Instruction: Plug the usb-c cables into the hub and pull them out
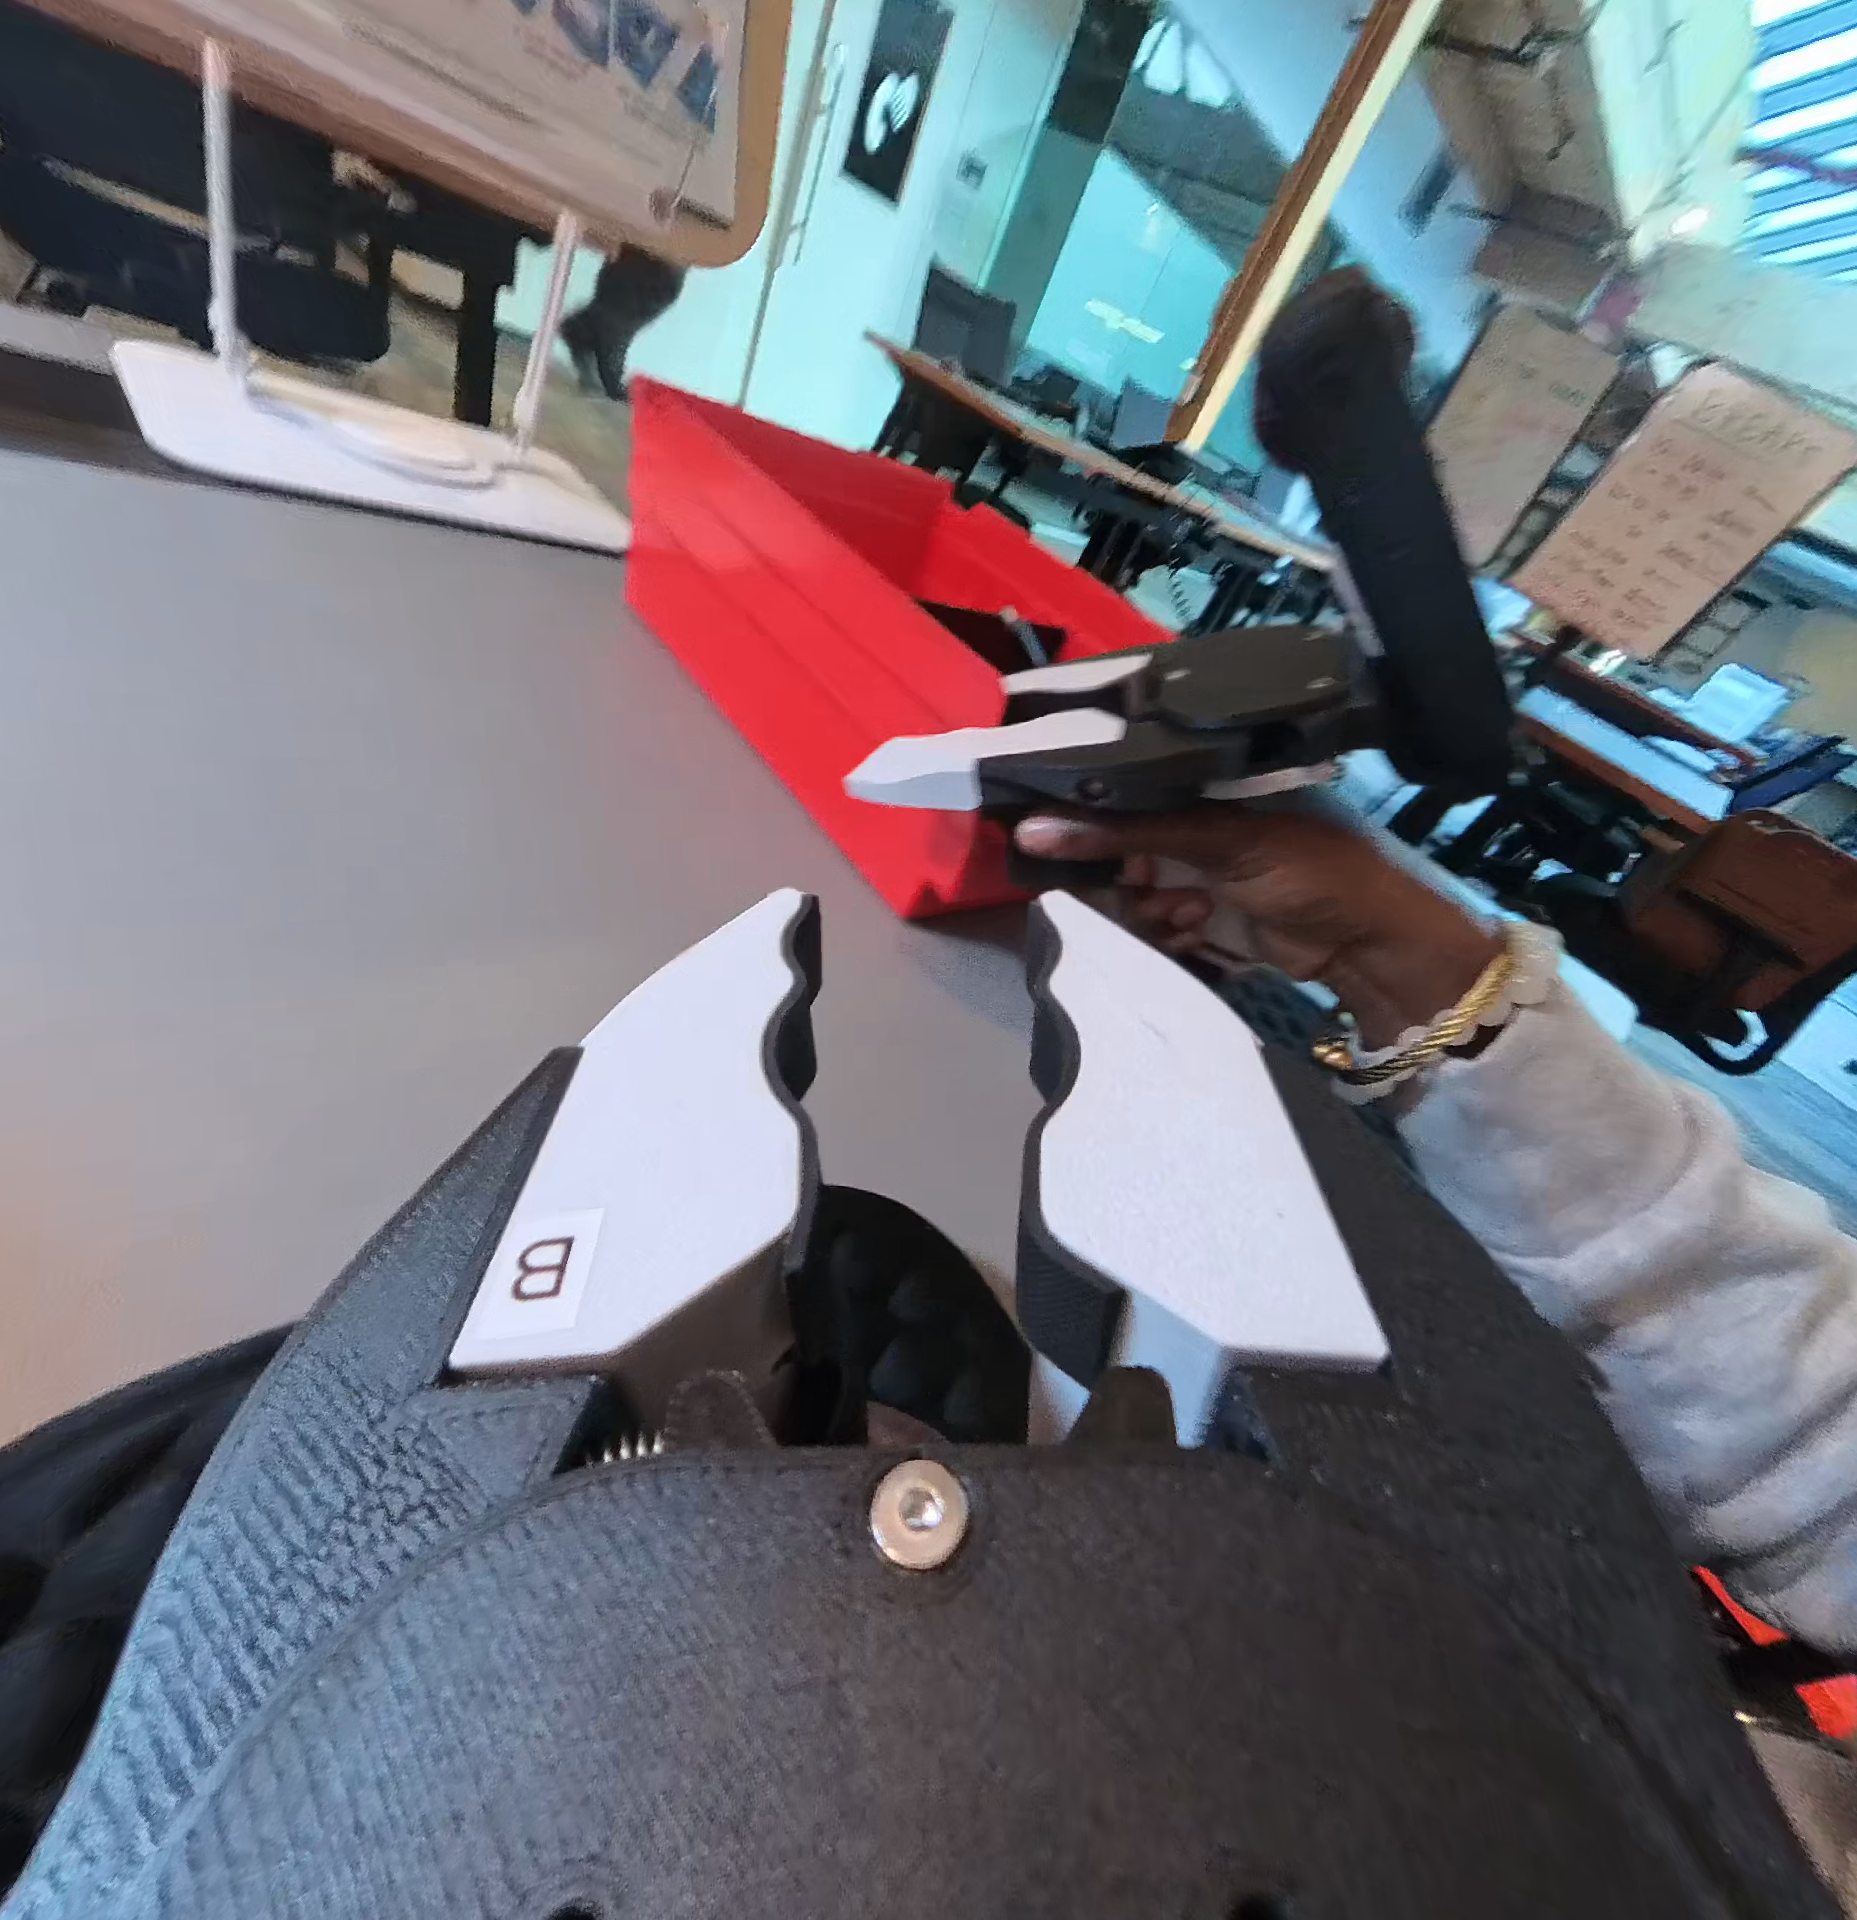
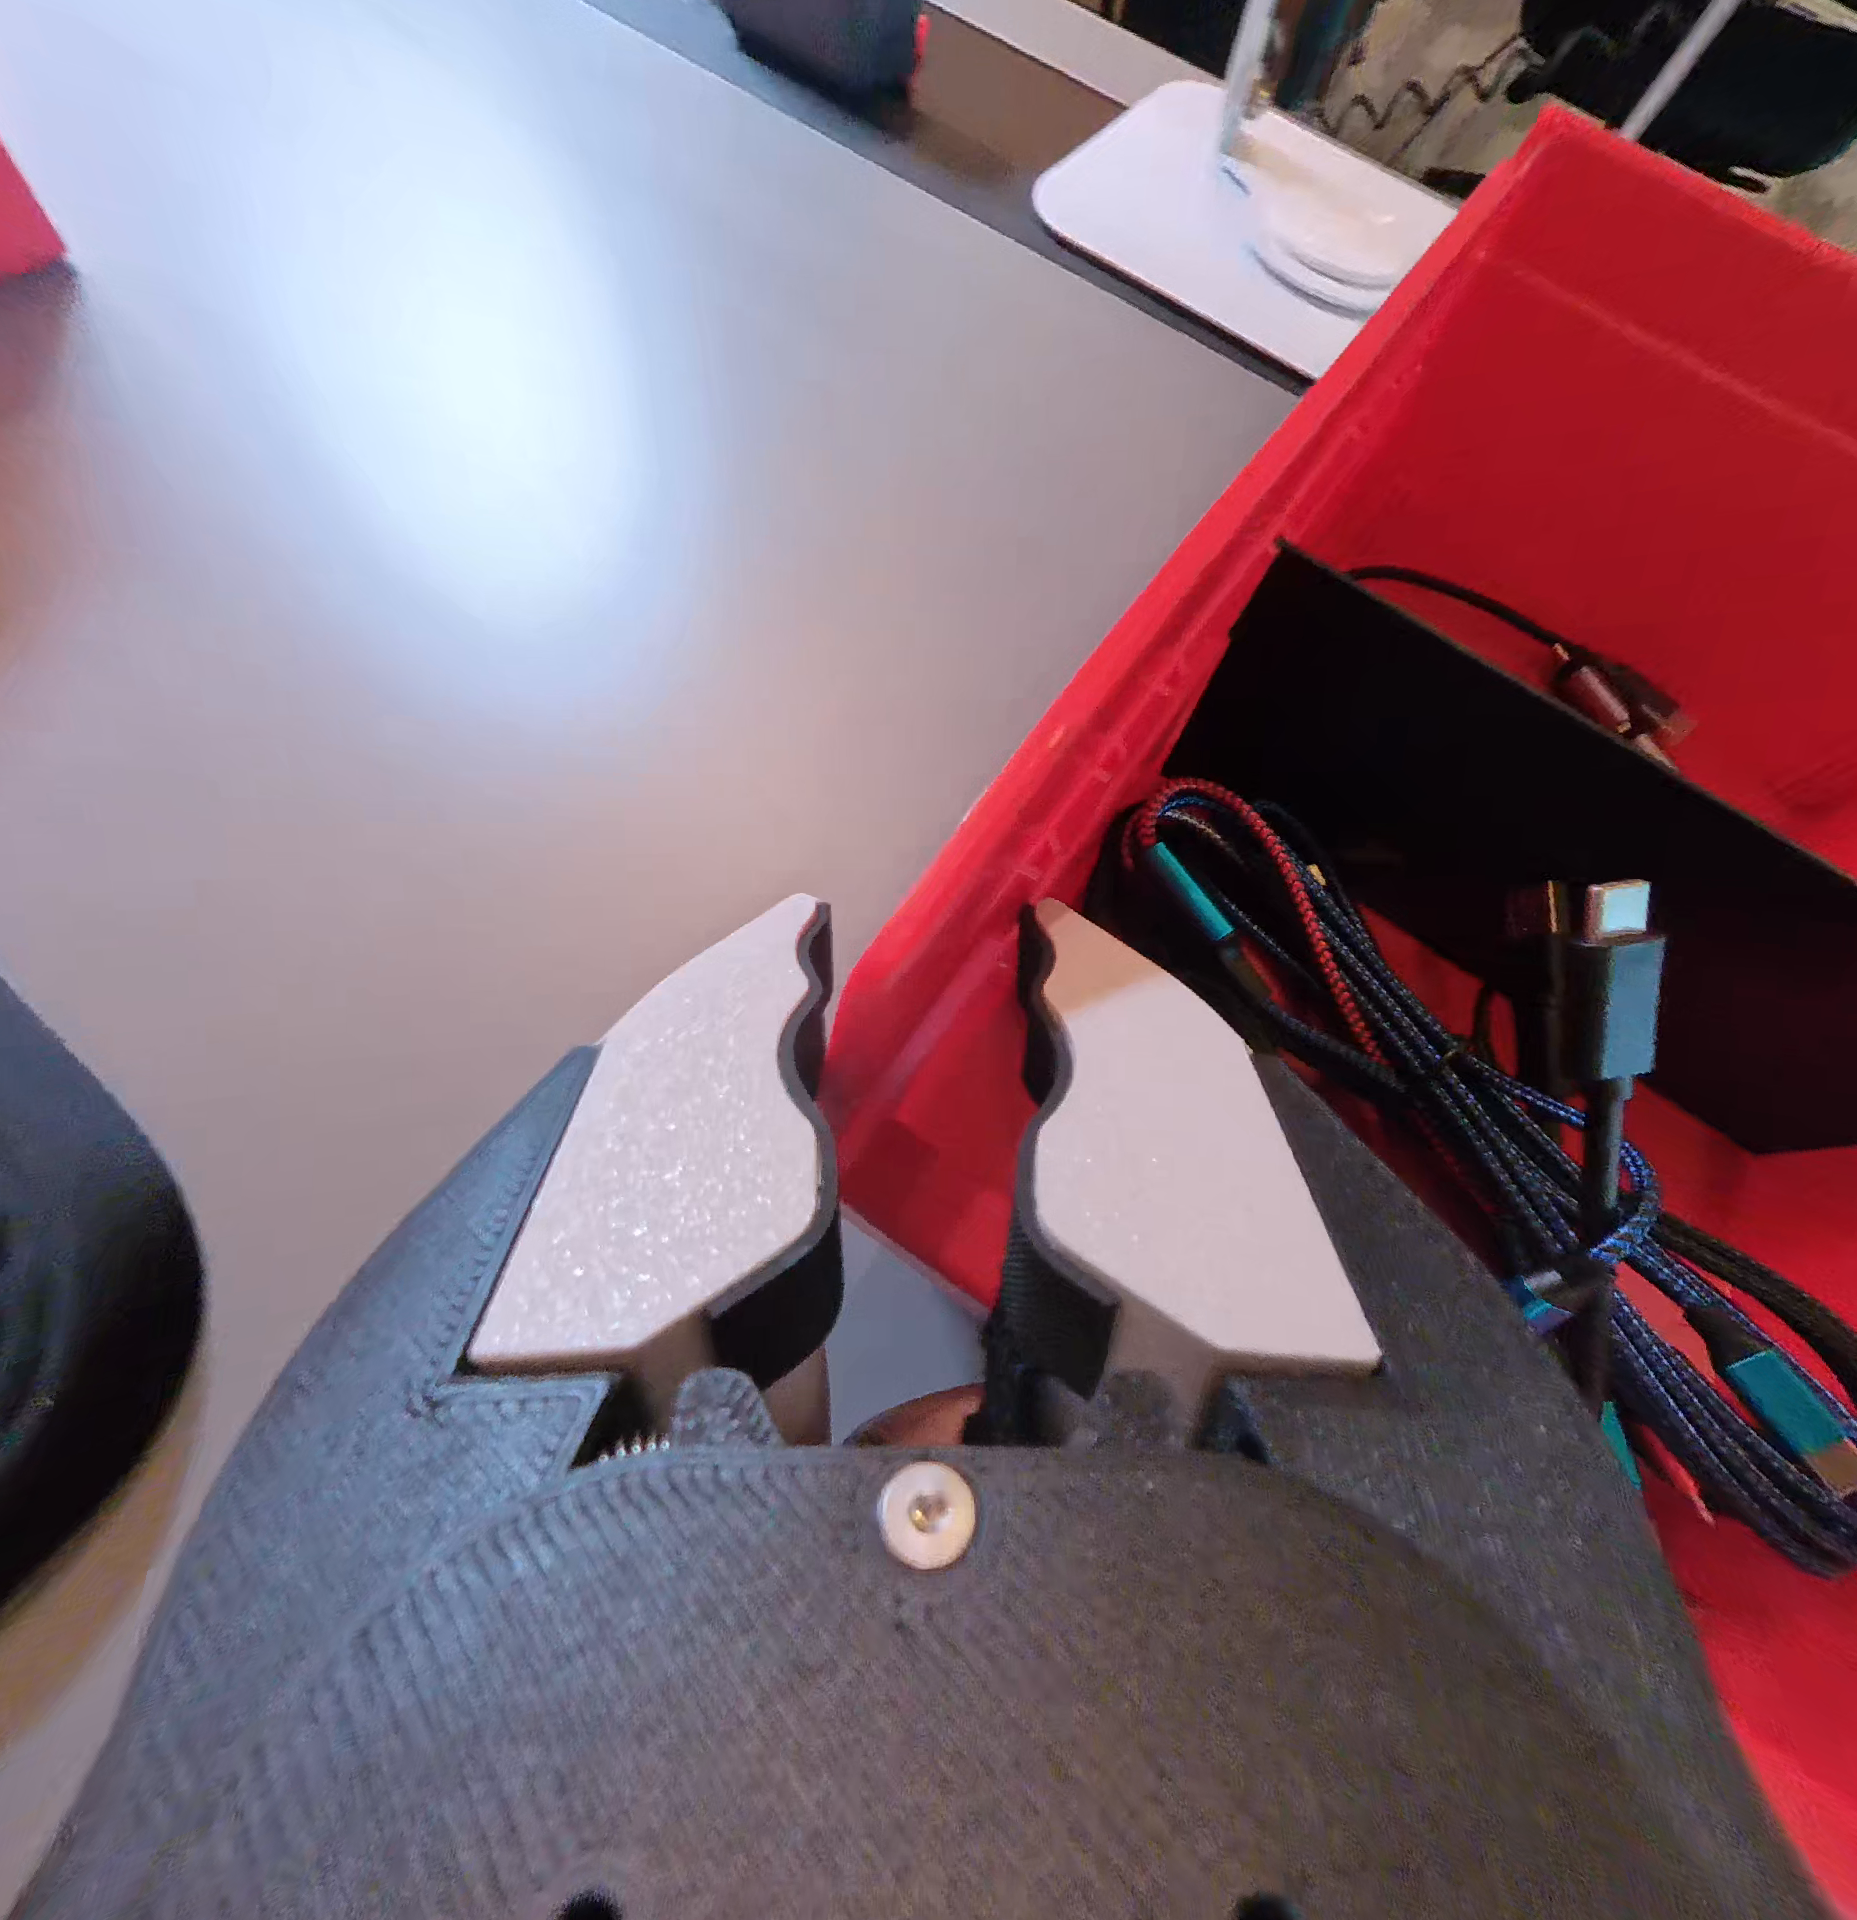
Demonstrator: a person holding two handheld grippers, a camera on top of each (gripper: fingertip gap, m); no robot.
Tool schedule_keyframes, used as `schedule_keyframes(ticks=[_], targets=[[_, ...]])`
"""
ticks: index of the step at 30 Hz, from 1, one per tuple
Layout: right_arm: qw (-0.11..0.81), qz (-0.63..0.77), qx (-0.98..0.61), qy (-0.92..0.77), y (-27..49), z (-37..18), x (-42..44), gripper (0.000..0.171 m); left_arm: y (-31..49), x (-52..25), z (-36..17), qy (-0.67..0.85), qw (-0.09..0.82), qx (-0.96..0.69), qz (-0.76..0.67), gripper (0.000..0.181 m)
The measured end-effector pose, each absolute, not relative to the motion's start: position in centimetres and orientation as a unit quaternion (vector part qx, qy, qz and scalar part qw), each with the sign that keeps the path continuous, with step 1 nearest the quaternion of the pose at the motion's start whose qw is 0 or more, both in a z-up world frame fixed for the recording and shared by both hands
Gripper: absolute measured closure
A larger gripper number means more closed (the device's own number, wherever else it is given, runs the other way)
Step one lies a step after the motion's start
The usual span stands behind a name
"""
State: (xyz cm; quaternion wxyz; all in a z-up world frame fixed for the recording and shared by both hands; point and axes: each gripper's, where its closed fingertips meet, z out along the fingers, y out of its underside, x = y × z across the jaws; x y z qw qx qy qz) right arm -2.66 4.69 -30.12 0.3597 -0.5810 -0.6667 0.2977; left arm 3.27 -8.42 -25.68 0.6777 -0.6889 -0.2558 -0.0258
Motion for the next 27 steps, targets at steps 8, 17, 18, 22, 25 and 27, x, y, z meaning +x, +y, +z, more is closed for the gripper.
schedule_keyframes(ticks=[8,17,18,22,25,27], targets=[[0.319,0.348,-0.551,-0.688,-2.9,-30.1,-5.8,0.127,-13.8,4.5,-20.9,-0.142,0.768,-0.622,0.053,0.145],[0.296,0.364,-0.504,-0.725,-12.5,-30.2,-9.0,0.123,-21.2,0.5,-17.8,-0.239,0.812,-0.505,0.166,0.155],[0.295,0.366,-0.497,-0.729,-13.5,-30.1,-9.3,0.123,-21.6,0.4,-17.7,-0.24,0.812,-0.501,0.18,0.156],[0.282,0.377,-0.467,-0.749,-17.2,-30.1,-10.3,0.123,-22.9,0.3,-17.0,-0.252,0.817,-0.473,0.215,0.157],[0.274,0.385,-0.444,-0.761,-19.5,-30.1,-10.9,0.123,-23.6,0.4,-16.4,-0.257,0.821,-0.456,0.229,0.157],[0.268,0.389,-0.43,-0.769,-20.8,-30.1,-11.2,0.123,-24.2,0.3,-16.2,-0.26,0.822,-0.444,0.243,0.158]])
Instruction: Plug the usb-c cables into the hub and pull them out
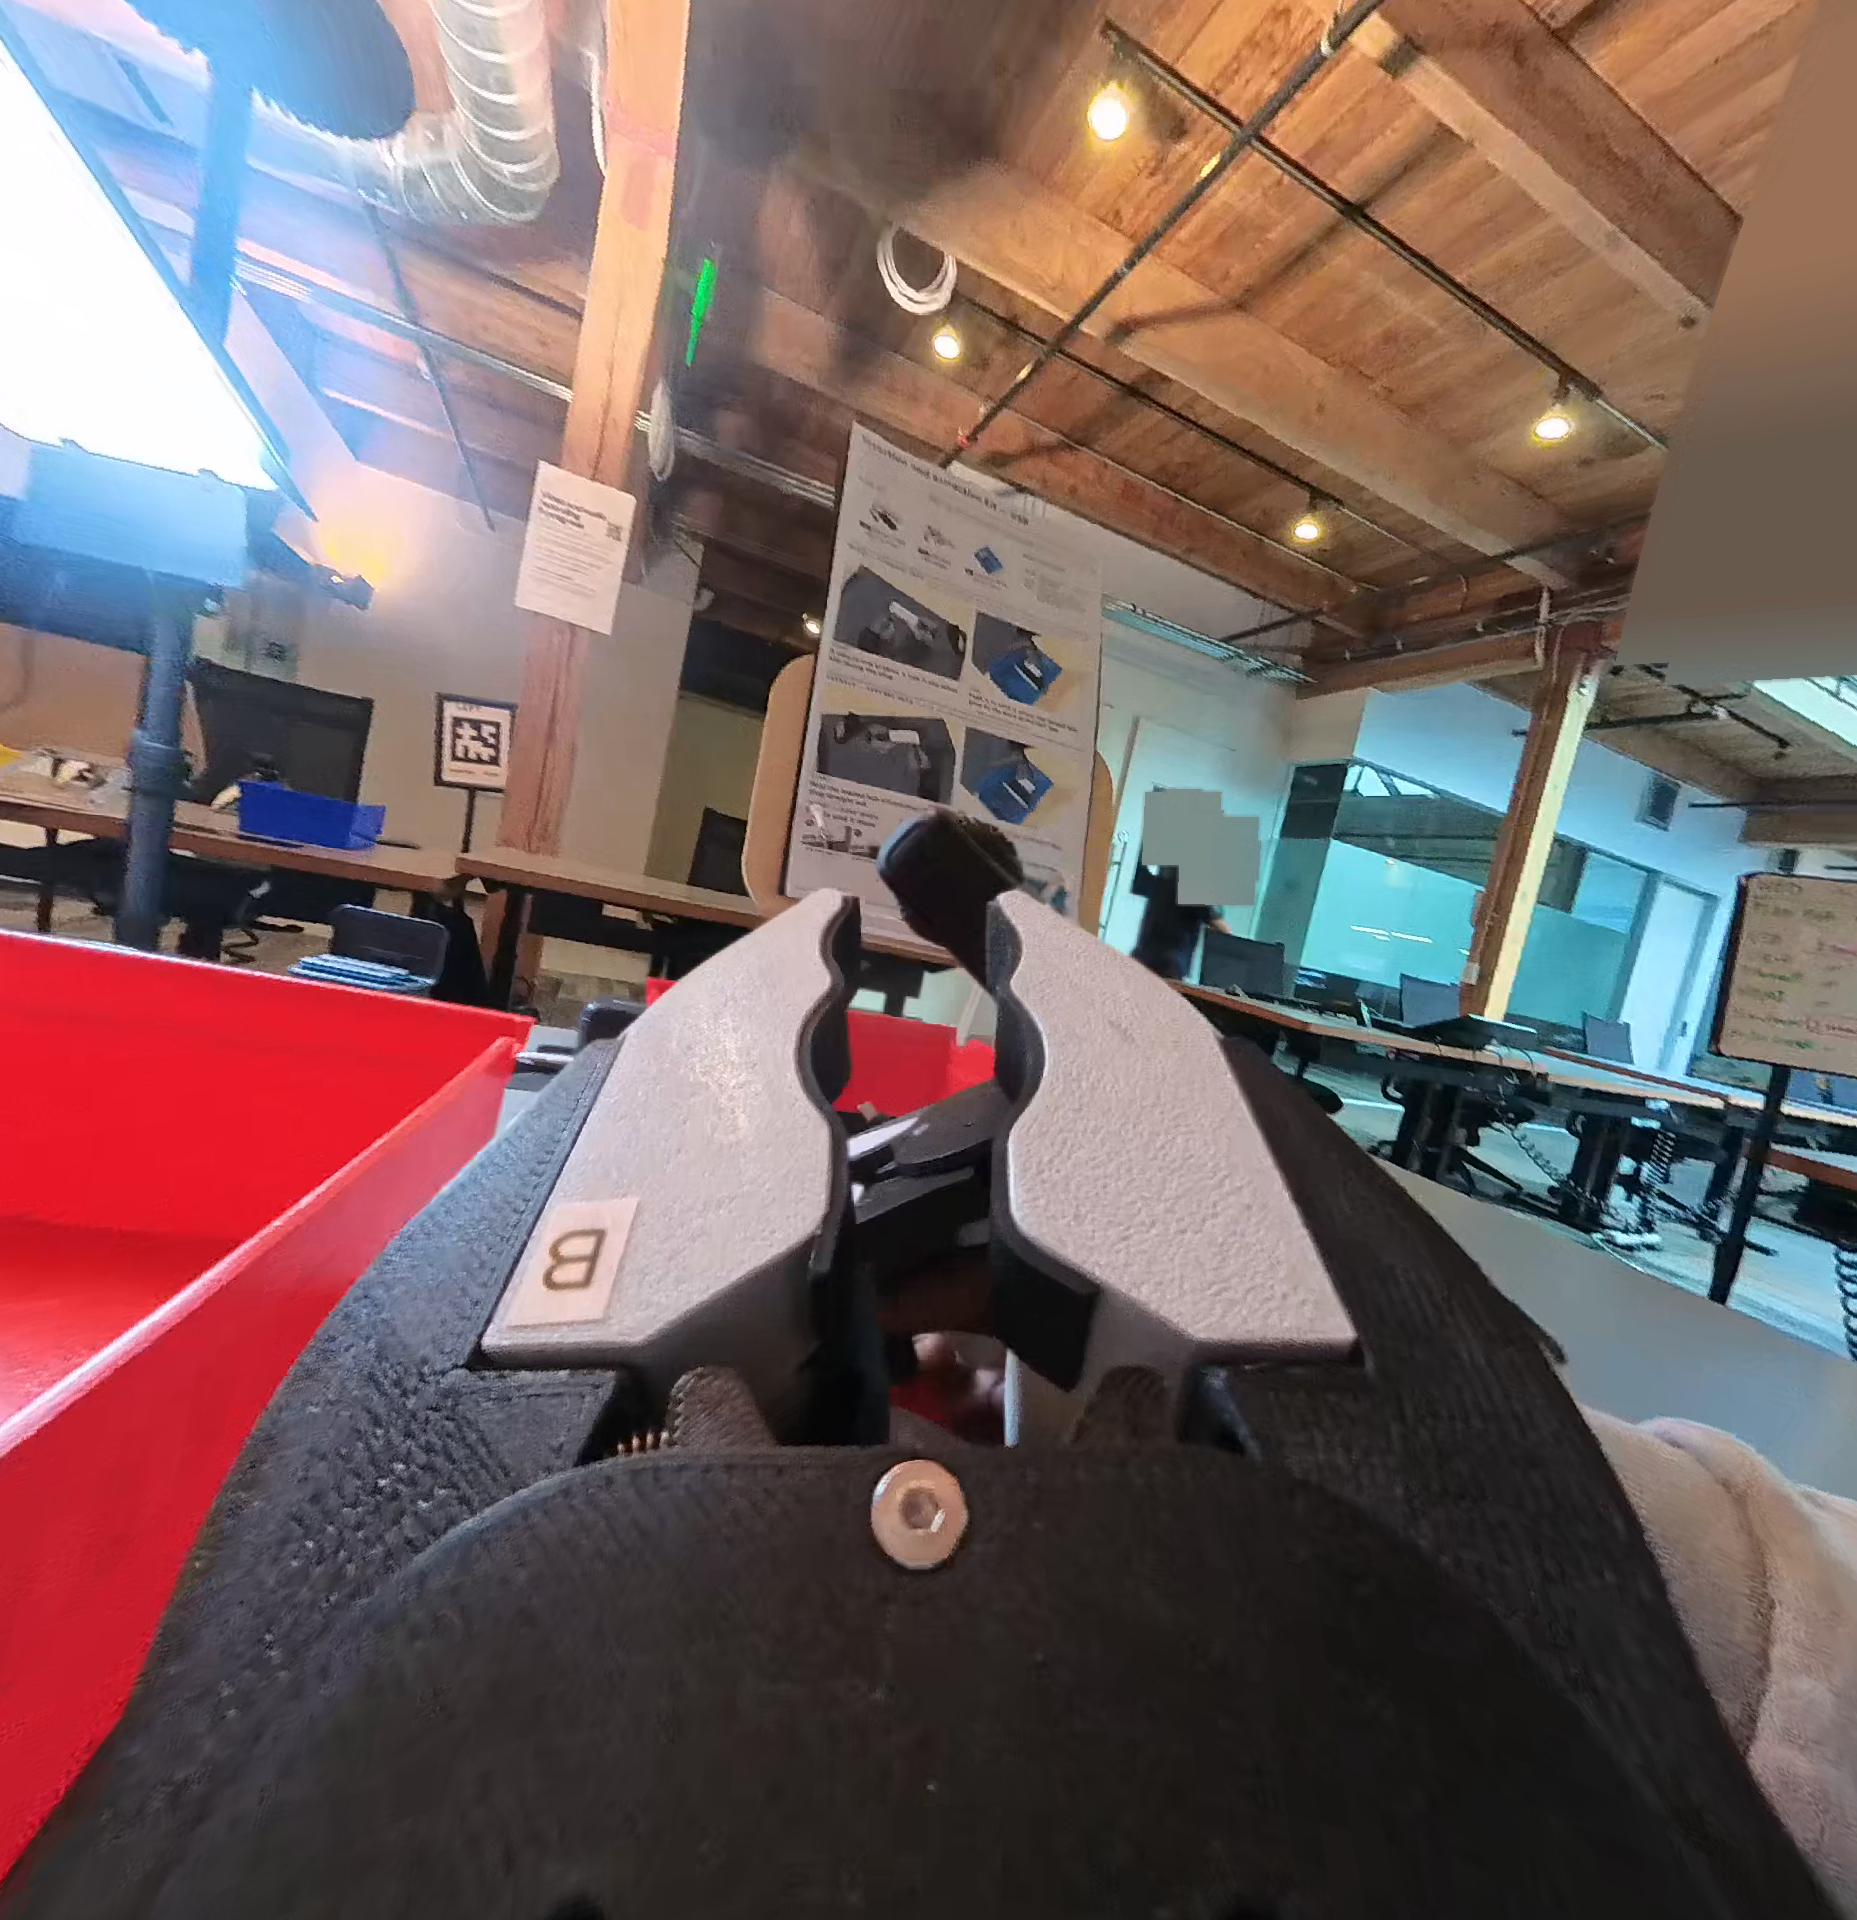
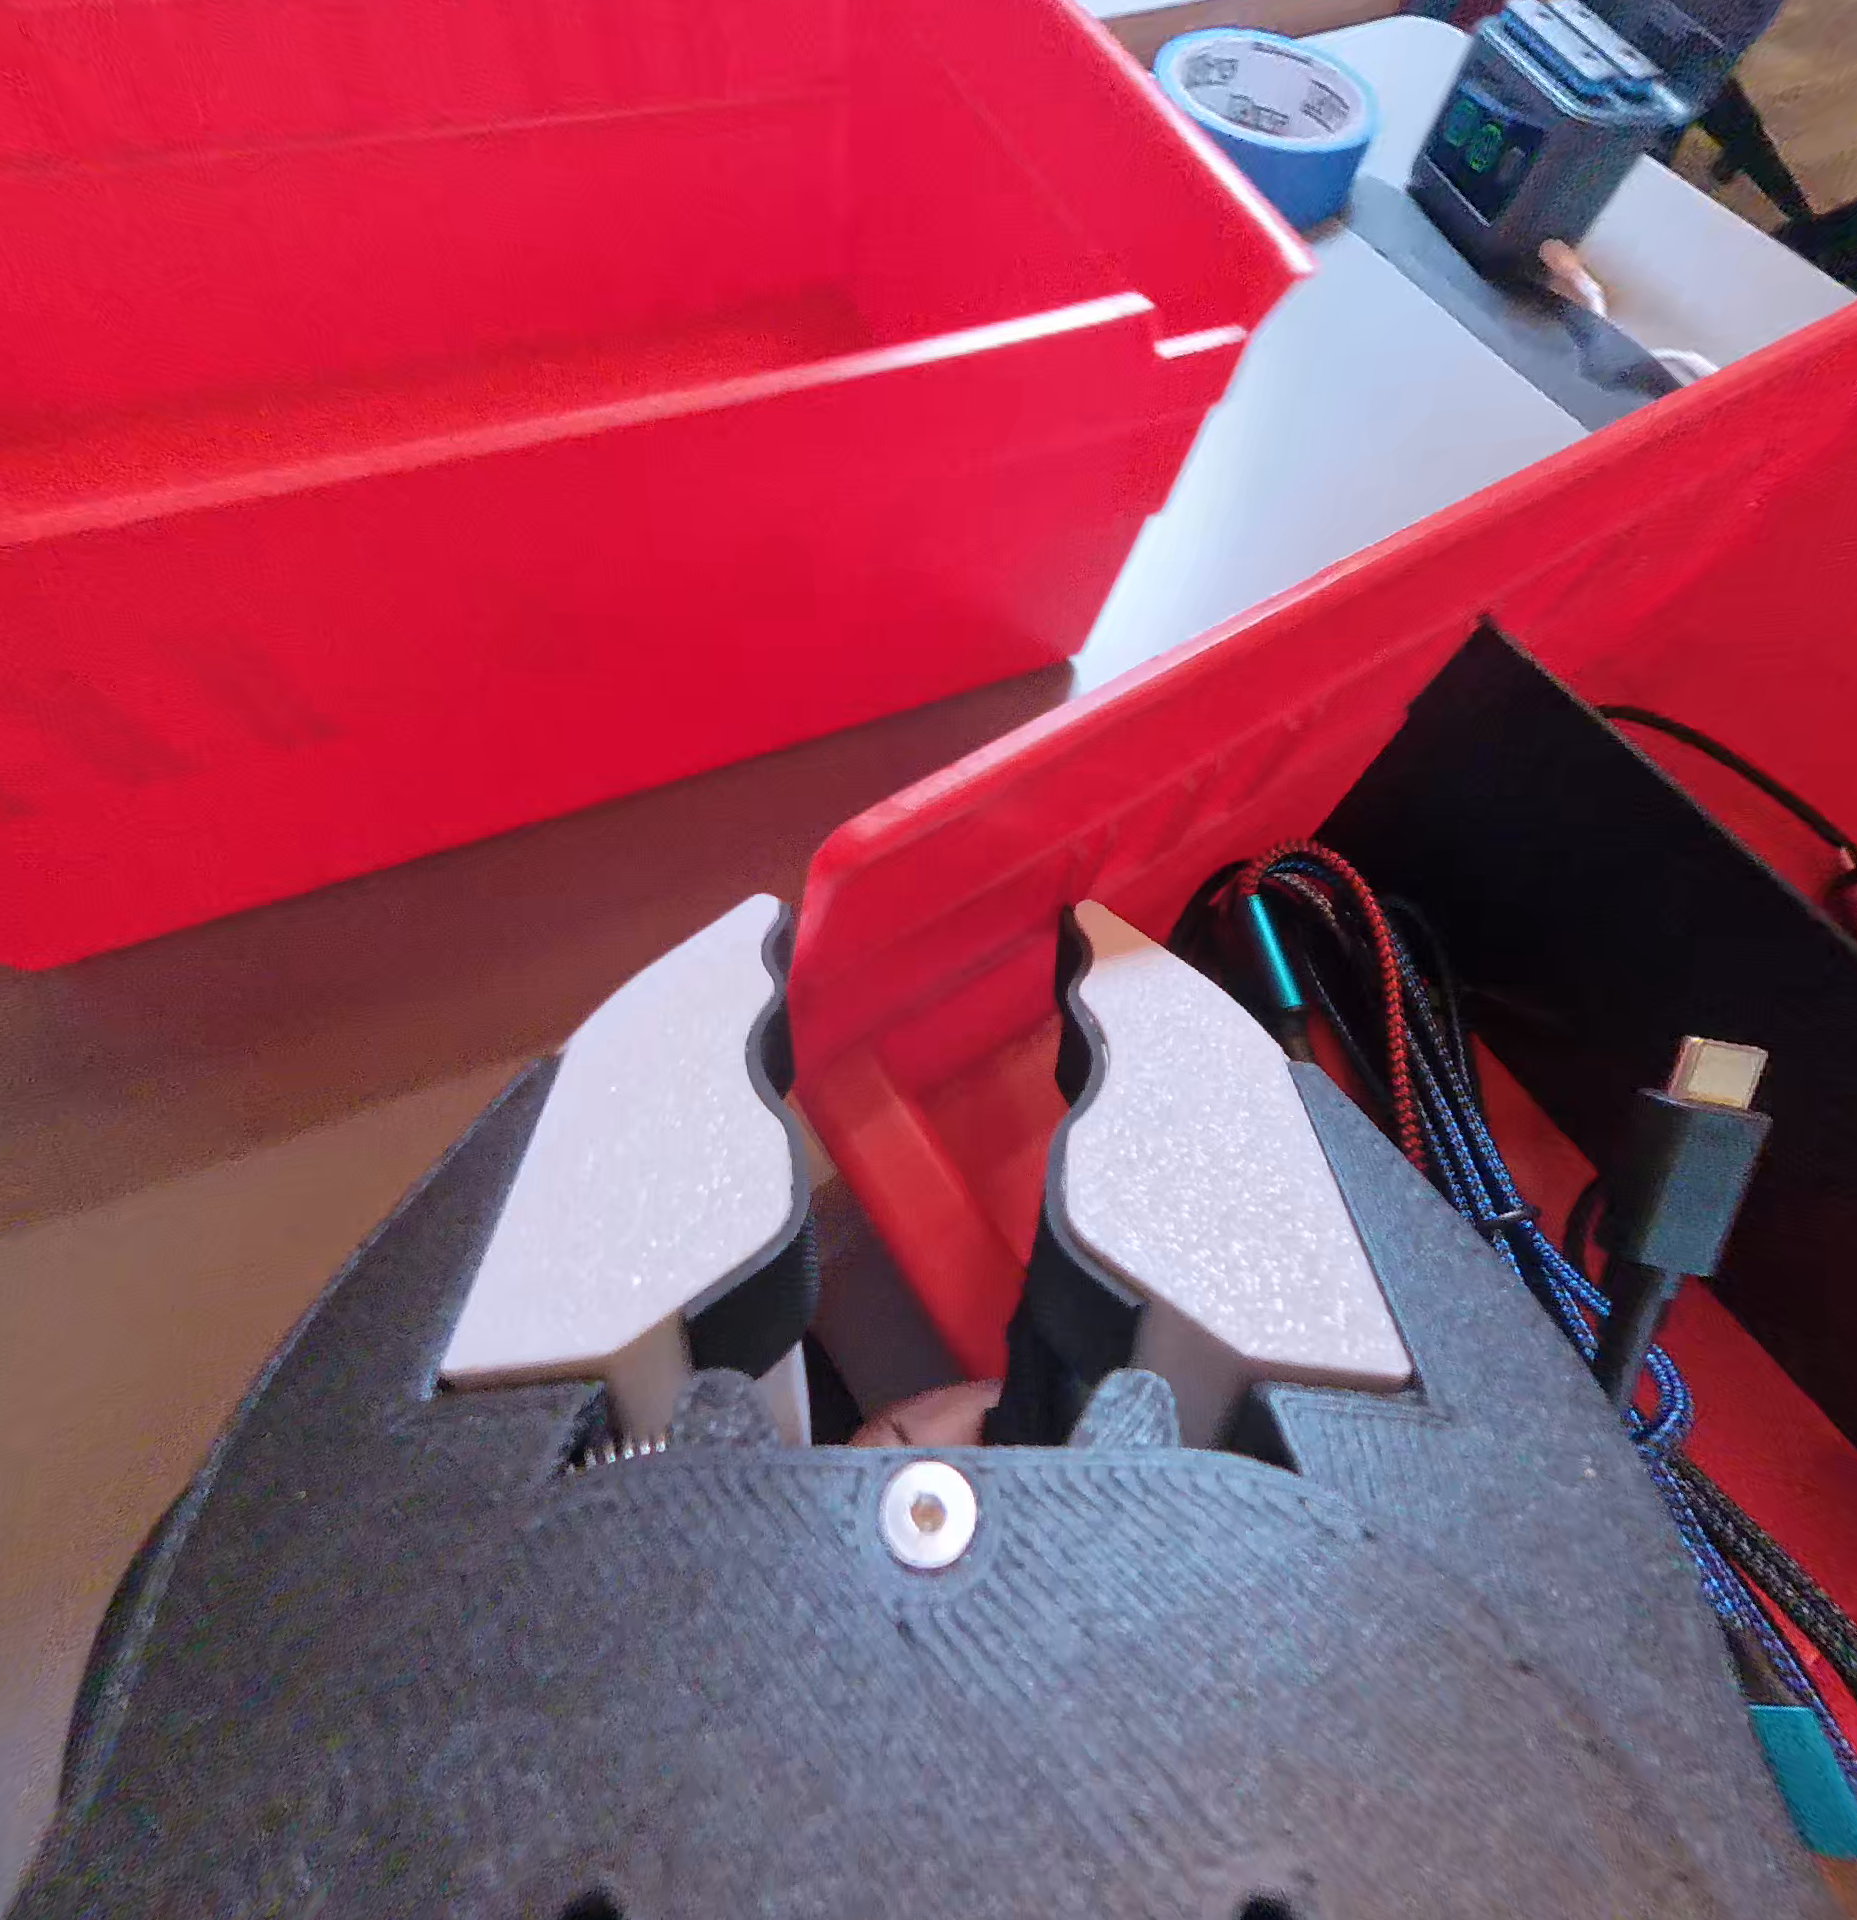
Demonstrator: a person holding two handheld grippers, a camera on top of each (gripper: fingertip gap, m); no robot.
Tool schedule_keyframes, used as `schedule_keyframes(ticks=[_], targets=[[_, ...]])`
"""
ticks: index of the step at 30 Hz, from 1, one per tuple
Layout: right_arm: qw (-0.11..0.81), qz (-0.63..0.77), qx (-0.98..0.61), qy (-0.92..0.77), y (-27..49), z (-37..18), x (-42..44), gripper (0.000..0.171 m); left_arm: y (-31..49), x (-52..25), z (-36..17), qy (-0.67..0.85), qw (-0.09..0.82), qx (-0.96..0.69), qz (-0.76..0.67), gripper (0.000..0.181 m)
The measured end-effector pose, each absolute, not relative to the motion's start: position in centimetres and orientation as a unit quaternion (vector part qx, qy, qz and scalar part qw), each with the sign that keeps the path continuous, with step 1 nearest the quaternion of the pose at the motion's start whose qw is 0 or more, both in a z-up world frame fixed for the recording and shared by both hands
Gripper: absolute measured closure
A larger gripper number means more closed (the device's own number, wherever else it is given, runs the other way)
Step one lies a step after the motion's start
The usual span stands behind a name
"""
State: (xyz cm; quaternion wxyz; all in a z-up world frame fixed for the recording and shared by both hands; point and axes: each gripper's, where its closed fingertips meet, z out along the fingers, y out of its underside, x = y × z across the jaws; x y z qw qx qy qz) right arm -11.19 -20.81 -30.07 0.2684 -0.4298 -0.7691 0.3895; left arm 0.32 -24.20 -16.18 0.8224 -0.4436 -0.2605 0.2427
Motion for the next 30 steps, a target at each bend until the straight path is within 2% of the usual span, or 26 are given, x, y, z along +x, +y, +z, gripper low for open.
schedule_keyframes(ticks=[14,19,22,25,27,30], targets=[[0.229,0.416,-0.331,-0.816,-25.4,-30.1,-12.9,0.123,-25.8,0.6,-14.7,-0.272,0.828,-0.435,0.224,0.158],[0.201,0.43,-0.275,-0.836,-26.2,-30.1,-12.7,0.123,-29.6,0.8,-12.8,-0.269,0.813,-0.443,0.266,0.158],[0.183,0.439,-0.243,-0.845,-26.4,-30.1,-12.5,0.122,-34.6,-0.7,-13.1,-0.305,0.761,-0.459,0.342,0.154],[0.175,0.46,-0.261,-0.83,-26.2,-29.4,-12.0,0.117,-42.0,-3.4,-15.6,-0.398,0.658,-0.469,0.435,0.138],[0.187,0.521,-0.311,-0.772,-25.9,-27.3,-11.3,0.105,-46.2,-4.5,-17.8,-0.448,0.604,-0.473,0.46,0.126],[0.171,0.625,-0.366,-0.668,-26.6,-23.9,-8.1,0.102,-50.0,-6.2,-21.5,-0.512,0.571,-0.47,0.437,0.119]])
